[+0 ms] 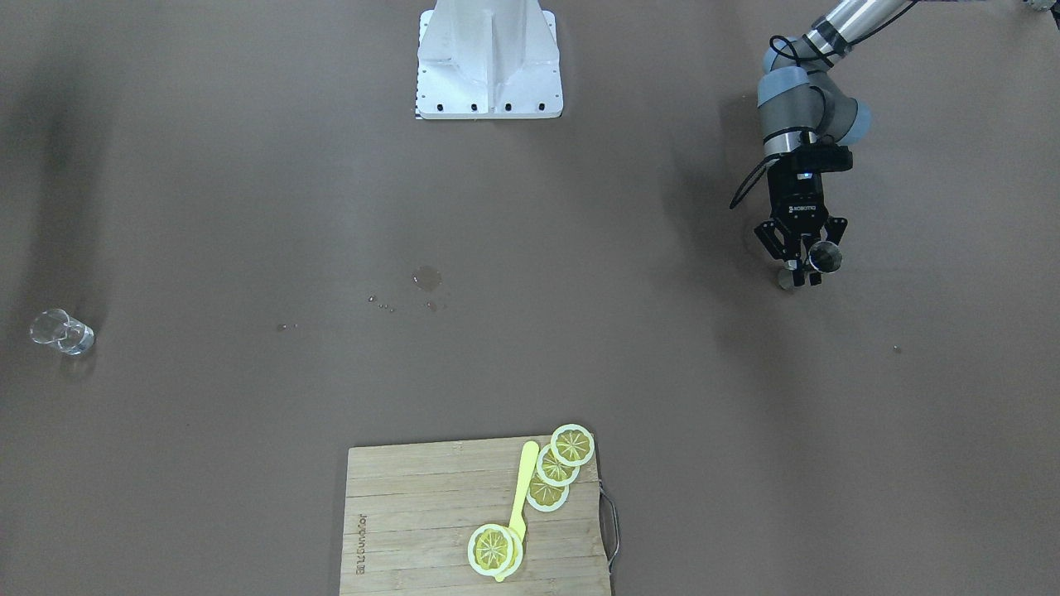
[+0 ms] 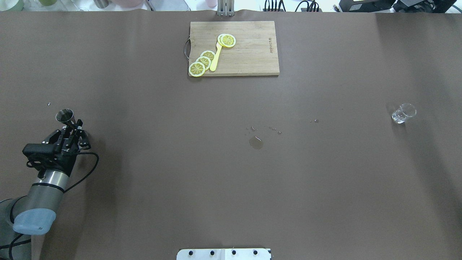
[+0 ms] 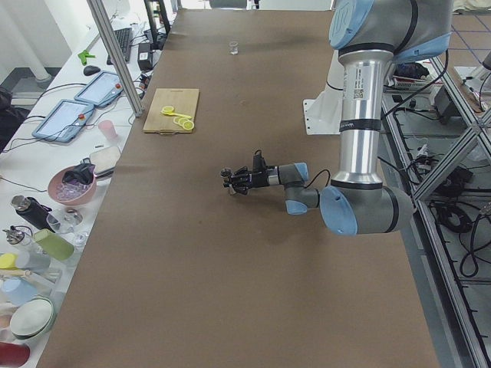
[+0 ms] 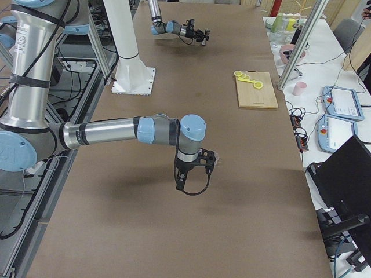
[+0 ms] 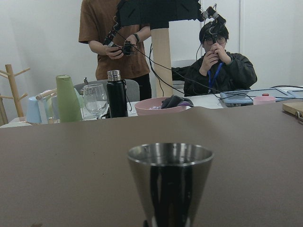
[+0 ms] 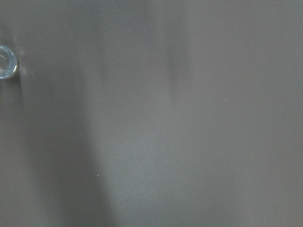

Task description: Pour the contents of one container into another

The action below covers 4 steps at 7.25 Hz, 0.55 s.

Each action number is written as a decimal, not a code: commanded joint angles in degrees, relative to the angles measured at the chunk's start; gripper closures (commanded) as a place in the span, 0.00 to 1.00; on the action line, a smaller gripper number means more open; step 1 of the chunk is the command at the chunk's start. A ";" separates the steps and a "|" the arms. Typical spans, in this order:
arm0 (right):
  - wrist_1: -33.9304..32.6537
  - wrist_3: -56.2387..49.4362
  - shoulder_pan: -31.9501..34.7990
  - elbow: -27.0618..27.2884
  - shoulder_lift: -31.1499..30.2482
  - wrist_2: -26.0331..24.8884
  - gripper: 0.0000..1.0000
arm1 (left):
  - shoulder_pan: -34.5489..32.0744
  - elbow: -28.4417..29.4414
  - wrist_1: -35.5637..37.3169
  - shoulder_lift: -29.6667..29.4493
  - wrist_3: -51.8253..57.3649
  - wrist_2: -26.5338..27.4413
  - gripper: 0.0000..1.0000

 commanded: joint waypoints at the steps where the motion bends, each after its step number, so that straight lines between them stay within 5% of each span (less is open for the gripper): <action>1: 0.09 -0.25 0.17 0.11 0.39 -0.48 0.00 | 0.14 0.09 -0.01 -0.11 -0.11 -0.02 0.83; 4: 0.00 -0.42 0.17 0.46 0.40 0.39 0.00 | 0.23 0.00 -0.01 -0.11 -0.11 -0.02 0.73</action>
